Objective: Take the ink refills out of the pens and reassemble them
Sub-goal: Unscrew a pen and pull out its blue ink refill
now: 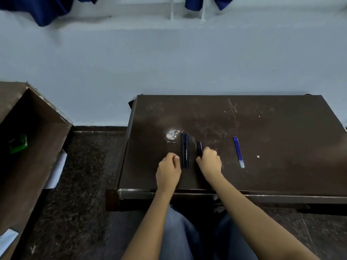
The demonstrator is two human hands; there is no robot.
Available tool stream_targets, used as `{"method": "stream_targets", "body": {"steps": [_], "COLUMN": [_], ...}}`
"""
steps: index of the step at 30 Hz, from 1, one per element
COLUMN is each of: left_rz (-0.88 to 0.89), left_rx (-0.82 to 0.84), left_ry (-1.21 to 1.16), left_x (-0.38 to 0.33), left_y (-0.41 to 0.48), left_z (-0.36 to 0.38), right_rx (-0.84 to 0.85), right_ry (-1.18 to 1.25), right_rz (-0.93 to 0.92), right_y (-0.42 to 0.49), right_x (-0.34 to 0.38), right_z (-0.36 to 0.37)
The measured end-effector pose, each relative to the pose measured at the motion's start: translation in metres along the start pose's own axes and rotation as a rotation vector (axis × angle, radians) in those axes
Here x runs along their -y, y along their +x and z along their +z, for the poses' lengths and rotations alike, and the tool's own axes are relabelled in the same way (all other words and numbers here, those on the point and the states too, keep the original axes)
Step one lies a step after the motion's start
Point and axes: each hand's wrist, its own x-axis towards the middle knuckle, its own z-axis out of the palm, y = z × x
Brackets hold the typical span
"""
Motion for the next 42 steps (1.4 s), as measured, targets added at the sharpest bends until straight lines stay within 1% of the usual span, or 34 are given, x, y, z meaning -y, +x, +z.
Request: {"method": "stream_targets", "body": {"steps": [2, 3, 6, 9, 11, 13, 15, 17, 19, 22, 25, 29, 32, 34, 38, 41, 42], "left_rz": [-0.092, -0.140, -0.229, -0.263, -0.259, -0.251, -0.263, -0.223, -0.110, -0.021, -0.036, -0.083, -0.123, -0.125, -0.116, -0.046, -0.027], "left_rx": [0.046, 0.074, 0.159, 0.210, 0.222, 0.203, 0.205, 0.210, 0.210, 0.244, 0.264, 0.290, 0.292, 0.258, 0.241, 0.267, 0.258], "left_ry": [-0.115, -0.185, -0.339, -0.441, -0.488, -0.506, -0.542, -0.501, -0.400, -0.351, -0.368, -0.411, -0.514, -0.524, -0.421, -0.220, -0.181], "left_x": [-0.015, -0.022, -0.040, -0.052, -0.061, -0.066, -0.069, -0.069, -0.068, -0.071, -0.073, -0.074, -0.075, -0.079, -0.090, -0.089, -0.087], "left_y": [-0.003, -0.004, -0.001, 0.004, 0.004, 0.005, 0.008, 0.011, 0.014, 0.015, 0.017, 0.012, 0.004, 0.002, 0.010, 0.021, 0.025], "left_z": [0.003, 0.004, 0.008, 0.011, 0.015, 0.020, 0.022, 0.022, 0.020, 0.020, 0.026, 0.032, 0.035, 0.036, 0.031, 0.023, 0.021], "right_rx": [0.030, 0.045, 0.099, 0.152, 0.175, 0.186, 0.160, 0.108, 0.077, 0.104, 0.120, 0.188, 0.249, 0.277, 0.279, 0.207, 0.172], "right_ry": [0.029, 0.088, 0.388, 0.602, 0.708, 0.771, 0.831, 0.908, 0.946, 0.933, 1.004, 1.098, 1.086, 1.095, 1.264, 1.438, 1.444], "right_rz": [0.025, 0.036, -0.003, -0.126, -0.174, -0.181, -0.151, -0.104, -0.084, -0.117, -0.066, 0.028, 0.067, 0.077, 0.146, 0.237, 0.265], "right_y": [-0.002, -0.003, -0.008, -0.019, -0.023, -0.022, -0.016, -0.009, -0.003, 0.002, 0.007, 0.010, 0.011, 0.012, 0.017, 0.025, 0.030], "right_x": [-0.006, -0.010, -0.017, -0.013, -0.014, -0.017, -0.019, -0.018, -0.017, -0.013, -0.014, -0.020, -0.018, -0.012, -0.005, -0.003, -0.004], "right_z": [-0.008, -0.011, -0.018, -0.024, -0.027, -0.029, -0.033, -0.036, -0.037, -0.037, -0.037, -0.038, -0.040, -0.045, -0.048, -0.051, -0.053]}}
